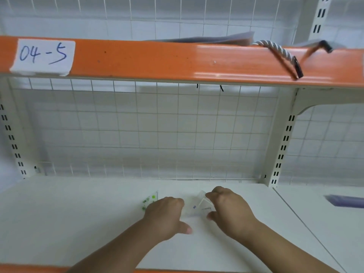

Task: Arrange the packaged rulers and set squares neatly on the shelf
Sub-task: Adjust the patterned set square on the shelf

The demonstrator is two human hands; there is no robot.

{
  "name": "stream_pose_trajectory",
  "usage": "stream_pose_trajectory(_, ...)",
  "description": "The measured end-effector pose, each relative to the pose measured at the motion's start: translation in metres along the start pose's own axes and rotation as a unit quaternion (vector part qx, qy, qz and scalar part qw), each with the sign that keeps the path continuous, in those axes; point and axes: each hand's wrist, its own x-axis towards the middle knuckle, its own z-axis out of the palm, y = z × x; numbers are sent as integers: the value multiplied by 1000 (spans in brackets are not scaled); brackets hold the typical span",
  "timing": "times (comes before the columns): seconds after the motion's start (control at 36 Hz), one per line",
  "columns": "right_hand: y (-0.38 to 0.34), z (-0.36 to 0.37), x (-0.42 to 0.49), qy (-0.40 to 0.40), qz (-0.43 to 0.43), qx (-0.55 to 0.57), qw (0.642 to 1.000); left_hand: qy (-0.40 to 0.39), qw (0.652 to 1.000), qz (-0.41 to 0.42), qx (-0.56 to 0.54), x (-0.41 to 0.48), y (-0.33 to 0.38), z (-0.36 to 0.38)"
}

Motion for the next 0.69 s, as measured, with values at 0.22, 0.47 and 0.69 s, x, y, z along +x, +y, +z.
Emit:
stream_pose_trajectory(0.22,23,-2,-32,1,67,-5,998,-8,999,43,-14,-2,19,5)
stream_pose_trajectory(0.47,62,-13,-81,6,124,-20,992,-16,994,106,-9,-3,75,8)
stream_pose_trajectory(0.69,128,-32,-132,27,162,-20,986,-1,989,146,6,-4,154,10)
